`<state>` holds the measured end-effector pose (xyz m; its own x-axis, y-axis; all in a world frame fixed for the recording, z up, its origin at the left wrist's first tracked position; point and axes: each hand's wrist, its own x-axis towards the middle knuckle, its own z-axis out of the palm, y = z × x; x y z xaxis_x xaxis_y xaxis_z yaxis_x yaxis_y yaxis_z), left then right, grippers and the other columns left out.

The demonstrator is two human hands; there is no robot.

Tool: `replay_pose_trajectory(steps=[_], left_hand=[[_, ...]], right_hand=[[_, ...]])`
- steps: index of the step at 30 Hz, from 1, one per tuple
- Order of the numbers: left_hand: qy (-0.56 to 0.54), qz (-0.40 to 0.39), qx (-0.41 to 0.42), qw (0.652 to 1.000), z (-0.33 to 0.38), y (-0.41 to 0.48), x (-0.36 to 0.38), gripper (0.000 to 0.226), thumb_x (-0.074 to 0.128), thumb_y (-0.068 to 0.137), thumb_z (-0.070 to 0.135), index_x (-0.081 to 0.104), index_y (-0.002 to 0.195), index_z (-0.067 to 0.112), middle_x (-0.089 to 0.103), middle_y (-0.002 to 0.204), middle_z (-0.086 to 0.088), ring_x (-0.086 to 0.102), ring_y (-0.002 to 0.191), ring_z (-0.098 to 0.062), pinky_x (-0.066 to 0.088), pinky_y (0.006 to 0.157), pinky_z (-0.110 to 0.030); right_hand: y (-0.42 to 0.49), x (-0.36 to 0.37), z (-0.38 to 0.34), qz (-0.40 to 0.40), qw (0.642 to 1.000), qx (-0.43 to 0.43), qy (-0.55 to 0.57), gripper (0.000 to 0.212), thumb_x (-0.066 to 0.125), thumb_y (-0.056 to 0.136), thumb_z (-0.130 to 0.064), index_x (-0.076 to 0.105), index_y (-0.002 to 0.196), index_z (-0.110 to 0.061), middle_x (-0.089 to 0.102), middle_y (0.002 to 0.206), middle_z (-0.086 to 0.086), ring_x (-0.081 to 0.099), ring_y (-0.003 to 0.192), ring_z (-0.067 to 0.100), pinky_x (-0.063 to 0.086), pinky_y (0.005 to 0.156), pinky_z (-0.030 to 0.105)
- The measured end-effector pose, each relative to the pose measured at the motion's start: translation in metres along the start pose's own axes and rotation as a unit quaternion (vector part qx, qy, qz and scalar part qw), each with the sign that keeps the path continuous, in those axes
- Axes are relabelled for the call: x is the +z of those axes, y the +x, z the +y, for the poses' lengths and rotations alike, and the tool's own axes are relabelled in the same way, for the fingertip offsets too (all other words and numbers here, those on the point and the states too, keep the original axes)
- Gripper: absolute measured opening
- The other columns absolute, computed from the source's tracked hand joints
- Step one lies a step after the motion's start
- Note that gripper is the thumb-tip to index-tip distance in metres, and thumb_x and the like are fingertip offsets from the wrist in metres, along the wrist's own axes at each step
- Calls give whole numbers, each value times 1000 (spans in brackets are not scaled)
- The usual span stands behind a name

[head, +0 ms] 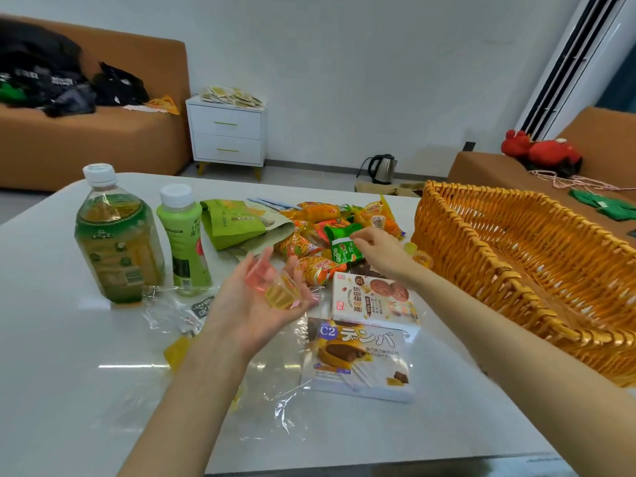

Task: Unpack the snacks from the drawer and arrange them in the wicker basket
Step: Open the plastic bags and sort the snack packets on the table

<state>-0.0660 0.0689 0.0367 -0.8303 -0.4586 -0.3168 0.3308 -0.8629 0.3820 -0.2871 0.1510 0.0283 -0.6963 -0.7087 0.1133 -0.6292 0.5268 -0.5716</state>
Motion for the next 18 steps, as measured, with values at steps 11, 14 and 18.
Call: replay_pose_trajectory(steps=[11,14,18], left_hand=[[8,21,-21,1000,7,13,-2,24,47,98,34,64,93,18,62,102,-15,54,99,-30,48,71,-47],[10,30,-25,999,11,12,-7,23,46,98,35,63,100,19,62,106,-16,55,97,-31,45,64,-46],[15,33,-19,999,15,11,-8,24,44,99,35,61,110,22,61,110,-15,55,99,-29,46,67,-45]], right_hand=[[58,44,-6,-96,877,-161,-442,50,49,97,-13,34,144,-19,53,136,10,32,135,35,32,105,48],[53,59,-4,-48,871,-195,-448,52,51,95,-6,33,143,-17,58,126,10,47,121,29,42,89,38],[50,60,4,-25,929,-180,-321,35,57,95,-23,48,128,-14,59,125,8,49,117,26,42,90,36]])
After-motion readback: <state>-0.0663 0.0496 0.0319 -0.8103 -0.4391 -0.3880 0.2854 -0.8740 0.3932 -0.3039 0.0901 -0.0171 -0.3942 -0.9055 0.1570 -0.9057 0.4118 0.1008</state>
